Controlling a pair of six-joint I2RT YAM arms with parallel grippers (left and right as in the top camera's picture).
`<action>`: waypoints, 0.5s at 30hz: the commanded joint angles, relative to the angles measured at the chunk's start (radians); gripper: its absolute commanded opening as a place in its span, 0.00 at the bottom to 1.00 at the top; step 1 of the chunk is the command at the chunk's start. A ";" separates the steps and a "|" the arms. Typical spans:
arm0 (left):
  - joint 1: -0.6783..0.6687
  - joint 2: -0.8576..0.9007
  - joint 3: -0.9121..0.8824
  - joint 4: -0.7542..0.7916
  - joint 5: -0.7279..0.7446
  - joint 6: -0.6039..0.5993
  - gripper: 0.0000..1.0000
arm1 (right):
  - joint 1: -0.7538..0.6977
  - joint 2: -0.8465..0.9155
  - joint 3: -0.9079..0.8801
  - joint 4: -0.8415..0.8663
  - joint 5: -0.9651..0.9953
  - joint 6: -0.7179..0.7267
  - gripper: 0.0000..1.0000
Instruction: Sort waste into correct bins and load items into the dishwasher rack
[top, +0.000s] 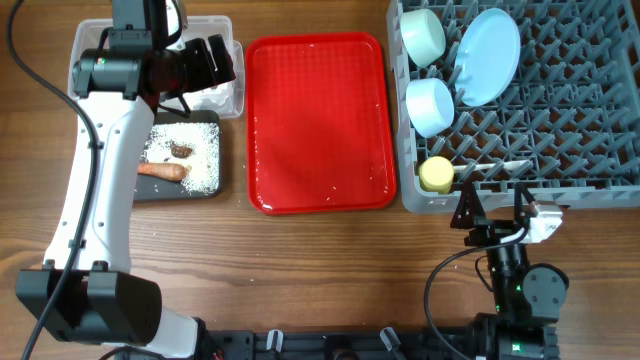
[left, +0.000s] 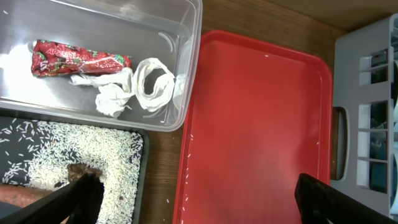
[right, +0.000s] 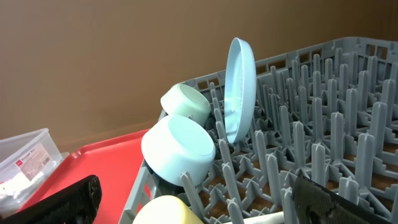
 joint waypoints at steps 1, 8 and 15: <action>0.005 -0.003 0.012 0.002 -0.006 -0.001 1.00 | 0.005 -0.015 -0.003 0.008 -0.009 0.017 1.00; 0.005 -0.003 0.012 0.002 -0.006 -0.001 1.00 | 0.005 -0.015 -0.003 0.008 -0.009 0.017 1.00; 0.005 -0.118 -0.026 0.014 -0.100 0.010 1.00 | 0.005 -0.015 -0.003 0.008 -0.008 0.017 1.00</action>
